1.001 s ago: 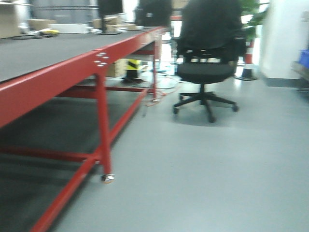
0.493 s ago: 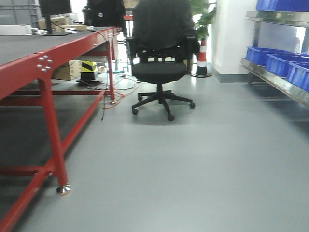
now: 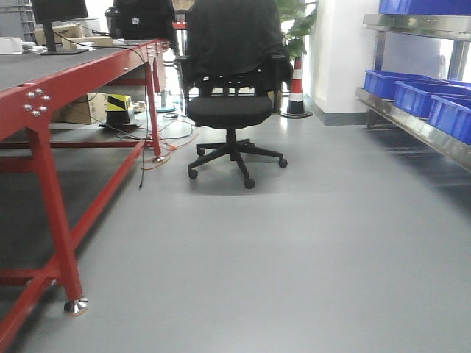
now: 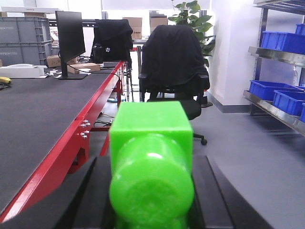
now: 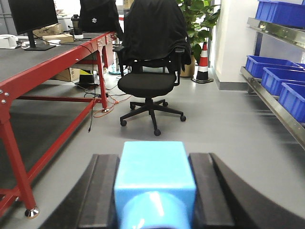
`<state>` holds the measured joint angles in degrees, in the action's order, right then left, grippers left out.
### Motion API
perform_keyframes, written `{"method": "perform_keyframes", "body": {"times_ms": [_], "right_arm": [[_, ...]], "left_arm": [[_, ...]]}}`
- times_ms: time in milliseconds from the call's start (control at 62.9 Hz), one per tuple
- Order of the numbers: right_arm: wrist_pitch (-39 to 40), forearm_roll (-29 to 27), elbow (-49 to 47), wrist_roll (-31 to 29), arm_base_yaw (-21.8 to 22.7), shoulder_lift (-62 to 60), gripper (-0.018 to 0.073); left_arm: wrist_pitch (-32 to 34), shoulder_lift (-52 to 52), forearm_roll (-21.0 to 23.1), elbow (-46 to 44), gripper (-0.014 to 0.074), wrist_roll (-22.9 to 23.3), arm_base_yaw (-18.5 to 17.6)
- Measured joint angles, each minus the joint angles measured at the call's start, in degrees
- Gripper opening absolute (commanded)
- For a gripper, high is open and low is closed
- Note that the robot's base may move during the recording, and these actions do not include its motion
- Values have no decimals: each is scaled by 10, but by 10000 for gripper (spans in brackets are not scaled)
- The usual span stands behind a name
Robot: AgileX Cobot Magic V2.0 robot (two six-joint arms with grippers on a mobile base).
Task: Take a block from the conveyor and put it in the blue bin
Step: 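Drive base away from conveyor toward shelves of blue bins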
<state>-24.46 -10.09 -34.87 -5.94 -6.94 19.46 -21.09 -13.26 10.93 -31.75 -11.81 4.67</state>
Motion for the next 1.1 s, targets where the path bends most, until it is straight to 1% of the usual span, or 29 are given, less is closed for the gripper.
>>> {"method": "perform_keyframes", "body": {"times_ms": [1097], "right_arm": [[0, 0, 0, 0, 0, 0, -162]], "left_arm": [[0, 0, 0, 0, -111, 0, 0]]}}
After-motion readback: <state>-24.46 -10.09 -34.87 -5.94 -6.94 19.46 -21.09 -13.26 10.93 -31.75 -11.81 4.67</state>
